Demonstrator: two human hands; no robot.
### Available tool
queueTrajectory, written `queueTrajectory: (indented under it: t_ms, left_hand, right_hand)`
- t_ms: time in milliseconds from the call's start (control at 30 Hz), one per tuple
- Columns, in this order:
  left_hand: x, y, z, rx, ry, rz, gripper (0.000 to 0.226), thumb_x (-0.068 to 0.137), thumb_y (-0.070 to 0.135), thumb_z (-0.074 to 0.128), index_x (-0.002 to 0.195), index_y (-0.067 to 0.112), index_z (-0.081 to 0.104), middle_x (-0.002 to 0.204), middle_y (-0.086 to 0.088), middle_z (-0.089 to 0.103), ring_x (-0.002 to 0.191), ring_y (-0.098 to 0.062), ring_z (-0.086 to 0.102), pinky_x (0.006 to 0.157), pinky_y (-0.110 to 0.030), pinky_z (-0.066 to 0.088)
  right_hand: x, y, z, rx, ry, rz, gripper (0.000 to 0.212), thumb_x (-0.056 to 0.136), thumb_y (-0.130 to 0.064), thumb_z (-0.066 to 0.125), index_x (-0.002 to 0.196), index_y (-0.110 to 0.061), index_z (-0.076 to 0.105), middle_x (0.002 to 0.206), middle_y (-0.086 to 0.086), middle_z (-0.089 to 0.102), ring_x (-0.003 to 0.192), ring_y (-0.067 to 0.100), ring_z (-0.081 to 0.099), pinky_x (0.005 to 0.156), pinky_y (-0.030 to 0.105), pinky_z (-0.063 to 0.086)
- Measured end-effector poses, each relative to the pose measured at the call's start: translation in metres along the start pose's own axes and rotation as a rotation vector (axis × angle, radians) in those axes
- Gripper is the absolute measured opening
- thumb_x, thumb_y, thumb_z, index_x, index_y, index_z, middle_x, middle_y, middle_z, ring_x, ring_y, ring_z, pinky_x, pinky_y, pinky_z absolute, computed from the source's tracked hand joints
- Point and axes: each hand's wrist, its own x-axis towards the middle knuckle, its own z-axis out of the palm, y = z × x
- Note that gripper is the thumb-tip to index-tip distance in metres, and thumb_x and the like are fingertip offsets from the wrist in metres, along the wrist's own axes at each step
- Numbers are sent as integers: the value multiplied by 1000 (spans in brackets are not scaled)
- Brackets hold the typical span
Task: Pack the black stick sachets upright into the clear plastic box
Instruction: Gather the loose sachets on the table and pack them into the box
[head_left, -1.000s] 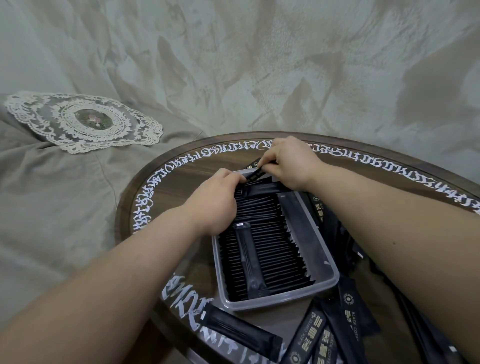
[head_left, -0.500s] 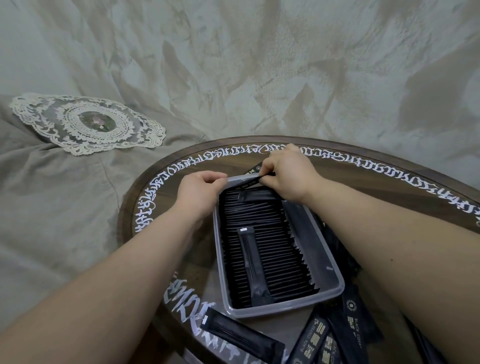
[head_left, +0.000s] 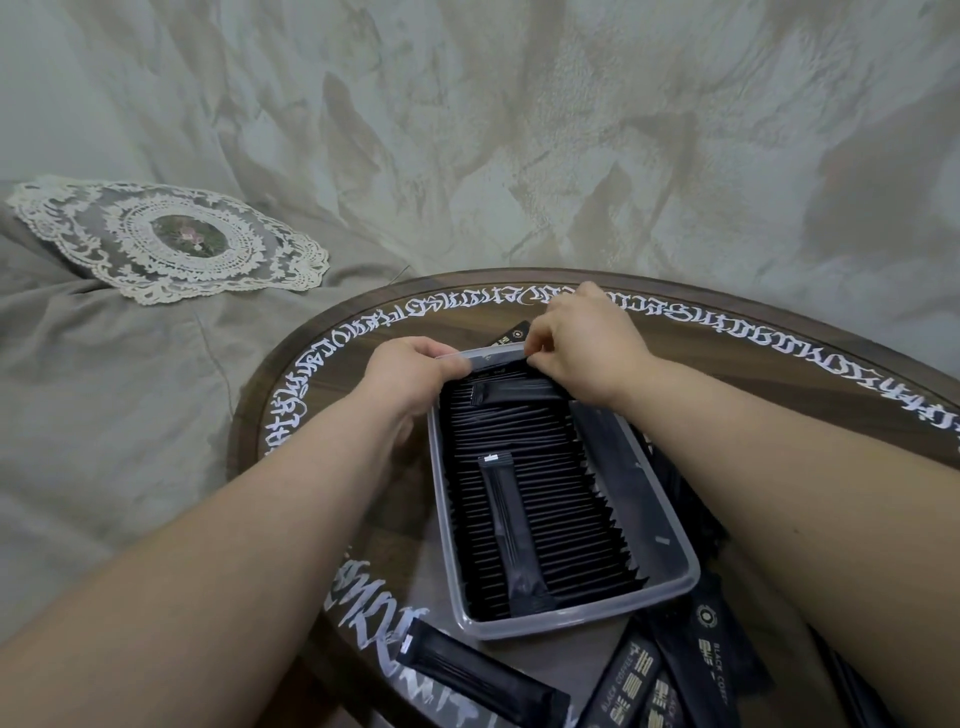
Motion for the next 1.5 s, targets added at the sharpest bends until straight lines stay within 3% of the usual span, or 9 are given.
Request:
queueTrajectory:
  t_ms: [167,400,533,867,933,1033,1133,1367,1500]
  left_hand:
    - [6,-2,0,32,-8,-6,16,79,12,74,69,18,63,70,0,59,58,-11,45,48,-20,32]
    - [10,-3,0,97,-13,17,18,79,12,74,69,18,61,69,1,58,58,-12,46,51,-23,34]
    - [10,1,-1,222,10,50,18,78,15,76,70,17,60,71,1,58,65,-15,50,60,-26,39]
    - [5,2,-2,277,21,70,13,80,15,73,76,17,61,75,2,60,68,-13,54,60,-25,42]
    - [2,0,-5,288,54,170,6,83,18,70,87,20,67,87,4,65,81,-14,59,71,-26,47]
    - [-5,-5,-6,567,124,547,20,88,19,63,106,24,72,111,6,67,107,-16,58,96,-27,41]
    - [-16,-6,-6,766,1,769,24,92,19,56,108,27,73,116,13,67,114,-19,51,100,-27,35]
    - [-38,-4,-18,1018,-282,691,52,86,33,29,127,41,58,136,29,48,129,-6,32,108,-36,23]
    - [-40,-10,-19,1032,-308,674,44,97,25,35,133,42,52,144,28,39,135,-4,26,106,-36,18]
  right_hand:
    - [-7,7,-1,21,-43,3,22,93,-27,53,105,-27,72,97,-2,62,105,24,42,83,30,36]
    - [-17,19,-1,135,-62,23,30,93,-22,50,110,-38,69,101,-12,42,107,17,32,101,33,31]
    - [-15,15,-3,51,-131,19,34,94,-23,45,111,-42,67,104,-10,36,99,13,25,99,33,30]
    - [-26,13,-5,0,-164,23,35,96,-29,44,123,-45,58,139,-7,32,125,21,23,104,40,27]
    - [-31,12,-7,23,-89,-7,31,94,-33,50,122,-43,60,137,-7,37,123,23,26,104,42,30]
    - [-41,13,-10,58,-34,-76,23,90,-35,59,111,-36,70,120,-10,53,113,23,33,96,42,36]
    - [-52,12,-13,29,-78,-129,19,89,-35,61,104,-37,72,102,-17,59,104,20,36,88,41,41]
    - [-61,9,-17,-95,-189,-152,34,97,-33,41,125,-42,58,123,-21,49,114,17,28,85,29,22]
    - [-65,7,-19,-91,-204,-169,35,97,-30,41,125,-41,58,125,-24,48,115,14,27,83,28,17]
